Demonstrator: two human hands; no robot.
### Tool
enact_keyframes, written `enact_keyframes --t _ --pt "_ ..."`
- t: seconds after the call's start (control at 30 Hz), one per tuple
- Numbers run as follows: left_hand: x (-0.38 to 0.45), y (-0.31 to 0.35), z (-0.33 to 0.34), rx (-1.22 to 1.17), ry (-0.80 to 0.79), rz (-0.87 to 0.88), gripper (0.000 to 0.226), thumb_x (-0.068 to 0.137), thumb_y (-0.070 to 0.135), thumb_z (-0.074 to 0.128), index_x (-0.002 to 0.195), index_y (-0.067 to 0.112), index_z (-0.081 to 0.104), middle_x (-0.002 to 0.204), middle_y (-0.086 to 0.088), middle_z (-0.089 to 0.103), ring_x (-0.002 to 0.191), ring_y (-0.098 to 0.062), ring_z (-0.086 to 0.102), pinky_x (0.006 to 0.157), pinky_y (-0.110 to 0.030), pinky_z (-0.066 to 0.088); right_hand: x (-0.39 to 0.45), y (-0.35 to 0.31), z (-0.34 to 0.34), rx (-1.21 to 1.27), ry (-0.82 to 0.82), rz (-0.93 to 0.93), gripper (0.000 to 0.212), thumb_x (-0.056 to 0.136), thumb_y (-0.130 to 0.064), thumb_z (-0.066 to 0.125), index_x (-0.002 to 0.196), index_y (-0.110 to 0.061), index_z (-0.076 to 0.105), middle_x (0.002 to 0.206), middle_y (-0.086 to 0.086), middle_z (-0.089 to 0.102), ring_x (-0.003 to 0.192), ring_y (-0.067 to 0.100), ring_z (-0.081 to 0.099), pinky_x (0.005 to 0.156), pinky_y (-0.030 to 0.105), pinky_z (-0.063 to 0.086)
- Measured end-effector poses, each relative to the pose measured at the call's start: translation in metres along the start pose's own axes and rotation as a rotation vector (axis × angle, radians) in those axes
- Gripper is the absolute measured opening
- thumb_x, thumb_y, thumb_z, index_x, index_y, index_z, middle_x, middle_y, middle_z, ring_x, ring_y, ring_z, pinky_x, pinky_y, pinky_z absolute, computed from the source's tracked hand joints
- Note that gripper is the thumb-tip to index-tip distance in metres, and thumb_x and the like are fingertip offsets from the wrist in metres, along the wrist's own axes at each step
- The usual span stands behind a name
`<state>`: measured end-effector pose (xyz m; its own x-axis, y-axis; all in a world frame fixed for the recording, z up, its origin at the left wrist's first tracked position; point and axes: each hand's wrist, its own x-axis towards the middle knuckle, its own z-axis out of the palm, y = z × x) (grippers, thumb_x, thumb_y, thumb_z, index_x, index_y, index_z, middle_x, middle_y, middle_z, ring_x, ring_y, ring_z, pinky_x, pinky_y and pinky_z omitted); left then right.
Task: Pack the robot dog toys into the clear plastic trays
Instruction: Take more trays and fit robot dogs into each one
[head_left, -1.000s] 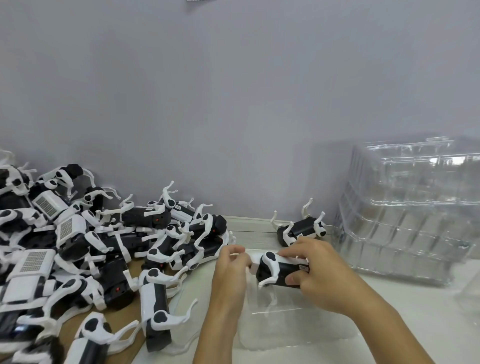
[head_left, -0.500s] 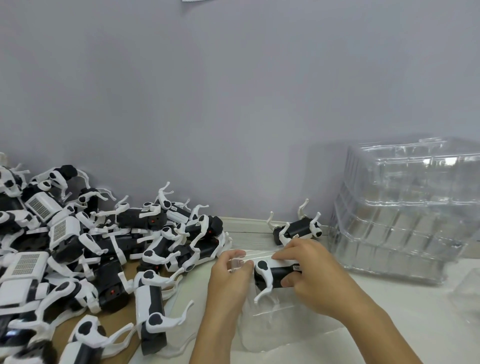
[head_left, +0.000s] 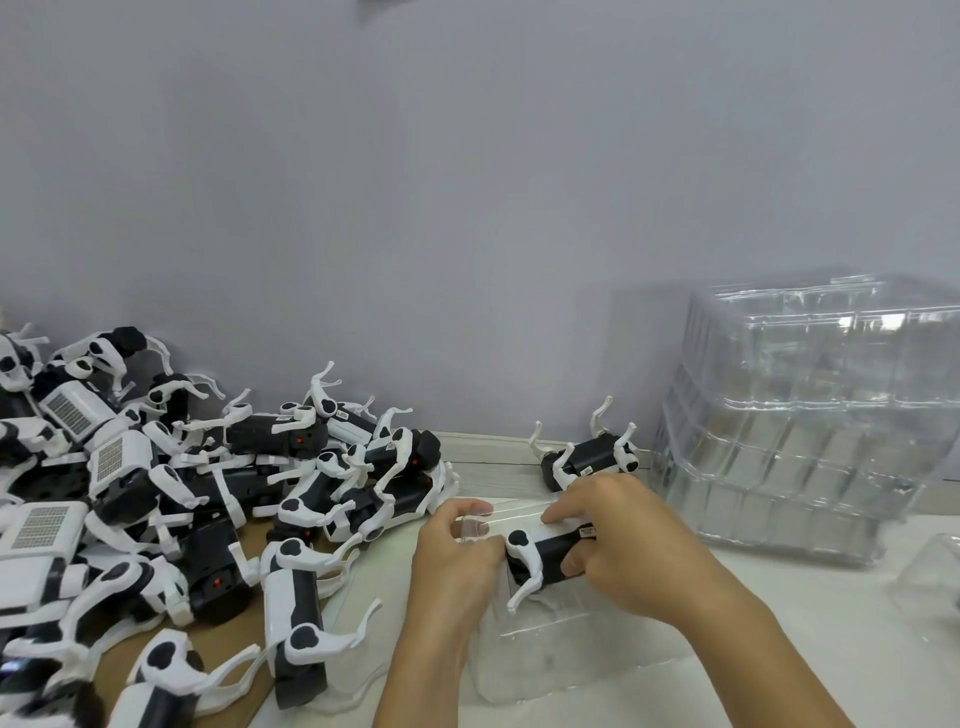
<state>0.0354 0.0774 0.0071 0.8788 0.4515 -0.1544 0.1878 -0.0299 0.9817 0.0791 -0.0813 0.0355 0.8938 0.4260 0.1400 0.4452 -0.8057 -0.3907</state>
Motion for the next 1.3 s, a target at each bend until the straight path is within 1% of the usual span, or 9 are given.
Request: enact_keyframes --t 0.27,0.37,0.47,0.63,0.8,0.9,1.03,1.2,1.3 --pt "0.001 -0.001 -0.003 0.000 -0.103 0.023 0.029 0.086 0.015 0.065 0.104 0.037 0.062 0.116 0.009 0.061 0.096 -0.001 0.058 0.067 -0.015 0.039 0.001 0.008 -0.004 0.148 -0.025 0.079 0.041 0.073 -0.016 0.082 0.108 -0.036 0.073 0.104 -0.016 0.059 0.101 0.008 0.053 0.084 0.027 0.049" --pt "0.002 0.001 -0.011 -0.009 -0.314 -0.022 0.060 0.067 0.029 0.072 0.122 0.040 0.054 0.134 0.008 0.051 0.120 -0.008 0.050 0.089 -0.025 0.036 0.002 0.013 -0.003 0.174 -0.036 0.082 0.041 0.074 -0.015 0.083 0.108 -0.034 0.073 0.106 -0.013 0.056 0.099 0.006 0.050 0.078 0.023 0.045" --pt "0.000 -0.001 -0.015 0.080 -0.421 0.011 0.089 0.055 0.031 0.073 0.136 0.048 0.039 0.142 0.010 0.038 0.127 -0.011 0.041 0.097 -0.028 0.030 0.003 0.015 -0.002 0.182 -0.037 0.068 0.039 0.075 -0.017 0.082 0.109 -0.034 0.073 0.115 -0.009 0.058 0.103 0.007 0.051 0.079 0.021 0.043" --pt "-0.003 0.003 -0.016 0.098 -0.440 0.017 0.092 0.056 0.032 0.073 0.136 0.053 0.034 0.146 0.008 0.032 0.128 -0.012 0.038 0.098 -0.029 0.028 0.004 0.017 -0.002 0.191 -0.035 0.052 0.037 0.077 -0.016 0.081 0.110 -0.032 0.073 0.115 -0.009 0.060 0.102 0.006 0.051 0.073 0.015 0.040" --pt "-0.006 0.006 -0.014 0.182 -0.437 0.018 0.098 0.059 0.028 0.087 0.137 0.047 0.031 0.143 0.005 0.031 0.130 -0.015 0.038 0.100 -0.027 0.032 0.003 0.016 -0.001 0.205 -0.044 0.067 0.039 0.076 -0.013 0.080 0.109 -0.032 0.073 0.112 -0.009 0.061 0.101 0.006 0.053 0.077 0.020 0.045" --pt "-0.007 0.010 -0.008 0.341 -0.384 0.033 0.095 0.072 0.022 0.086 0.141 0.043 0.023 0.133 0.007 0.032 0.122 -0.015 0.041 0.093 -0.026 0.035 0.002 0.015 -0.001 0.187 -0.039 0.075 0.042 0.073 -0.012 0.081 0.108 -0.033 0.073 0.110 -0.009 0.060 0.100 0.006 0.053 0.081 0.025 0.049" --pt "-0.009 0.012 -0.012 0.407 -0.376 0.081 0.087 0.077 0.035 0.081 0.141 0.047 0.024 0.128 0.012 0.028 0.128 -0.015 0.037 0.094 -0.027 0.034 0.001 0.013 -0.001 0.191 -0.021 0.077 0.040 0.071 -0.015 0.083 0.106 -0.034 0.074 0.111 -0.009 0.061 0.102 0.008 0.053 0.084 0.027 0.050" --pt "-0.013 0.014 0.001 0.298 -0.244 0.199 0.033 0.089 0.043 0.067 0.114 0.056 0.050 0.120 0.016 0.041 0.102 0.004 0.047 0.074 -0.013 0.036 0.000 0.010 -0.003 0.181 -0.033 0.083 0.040 0.074 -0.016 0.082 0.109 -0.033 0.074 0.111 -0.007 0.065 0.102 0.010 0.057 0.086 0.031 0.052" --pt "-0.013 0.010 0.005 0.264 -0.188 0.227 0.031 0.089 0.037 0.069 0.111 0.053 0.054 0.113 0.017 0.044 0.114 -0.008 0.048 0.088 -0.023 0.039 -0.003 0.009 -0.008 0.184 -0.018 0.059 0.039 0.078 -0.016 0.081 0.111 -0.034 0.072 0.114 -0.011 0.059 0.107 0.008 0.051 0.090 0.026 0.047"
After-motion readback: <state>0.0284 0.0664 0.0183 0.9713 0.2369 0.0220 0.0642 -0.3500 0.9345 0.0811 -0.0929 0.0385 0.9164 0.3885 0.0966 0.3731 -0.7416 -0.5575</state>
